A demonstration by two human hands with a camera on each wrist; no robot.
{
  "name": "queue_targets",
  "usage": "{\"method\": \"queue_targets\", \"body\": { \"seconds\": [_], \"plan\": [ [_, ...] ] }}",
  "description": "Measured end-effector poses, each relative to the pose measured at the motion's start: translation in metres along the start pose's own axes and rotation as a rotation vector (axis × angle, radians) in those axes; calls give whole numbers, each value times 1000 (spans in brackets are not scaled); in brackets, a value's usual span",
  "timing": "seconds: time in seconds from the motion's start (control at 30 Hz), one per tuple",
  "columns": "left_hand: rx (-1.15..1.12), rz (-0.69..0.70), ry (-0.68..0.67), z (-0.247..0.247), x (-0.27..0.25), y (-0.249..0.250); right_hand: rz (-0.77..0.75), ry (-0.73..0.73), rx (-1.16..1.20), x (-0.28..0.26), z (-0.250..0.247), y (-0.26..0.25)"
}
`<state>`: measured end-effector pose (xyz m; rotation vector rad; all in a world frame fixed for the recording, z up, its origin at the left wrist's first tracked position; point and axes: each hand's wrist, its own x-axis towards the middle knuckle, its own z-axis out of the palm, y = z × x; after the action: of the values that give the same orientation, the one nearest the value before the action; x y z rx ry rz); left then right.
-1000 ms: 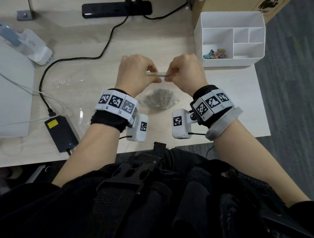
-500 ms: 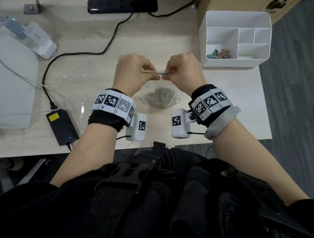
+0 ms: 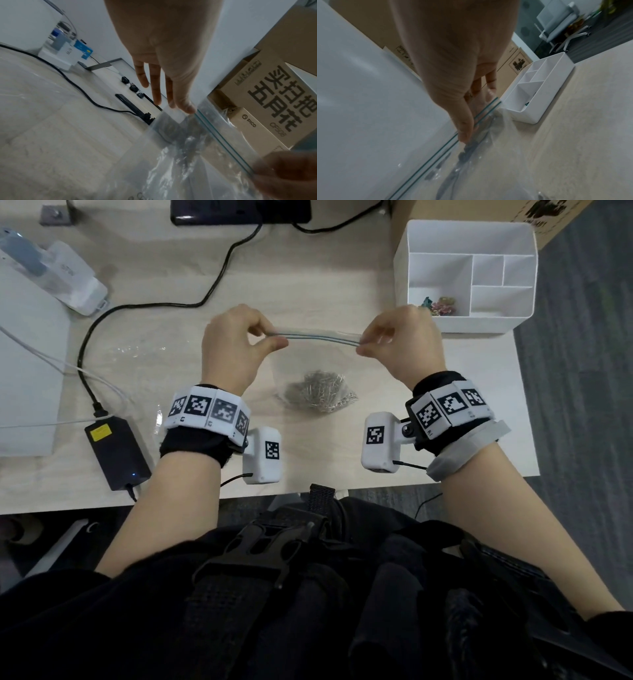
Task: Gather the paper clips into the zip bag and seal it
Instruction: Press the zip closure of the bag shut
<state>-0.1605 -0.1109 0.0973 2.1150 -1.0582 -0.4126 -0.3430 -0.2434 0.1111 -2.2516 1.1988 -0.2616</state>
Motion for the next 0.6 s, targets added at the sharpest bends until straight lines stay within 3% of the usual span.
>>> {"method": "queue_targets", "body": {
  "seconds": [0.33, 0.6],
  "plan": [
    [-80, -61, 89, 6, -6, -8, 7, 145, 88, -4, 7, 19],
    [-193, -99, 139, 15, -16, -6, -163, 333, 107, -11, 18, 28]
  ]
}}
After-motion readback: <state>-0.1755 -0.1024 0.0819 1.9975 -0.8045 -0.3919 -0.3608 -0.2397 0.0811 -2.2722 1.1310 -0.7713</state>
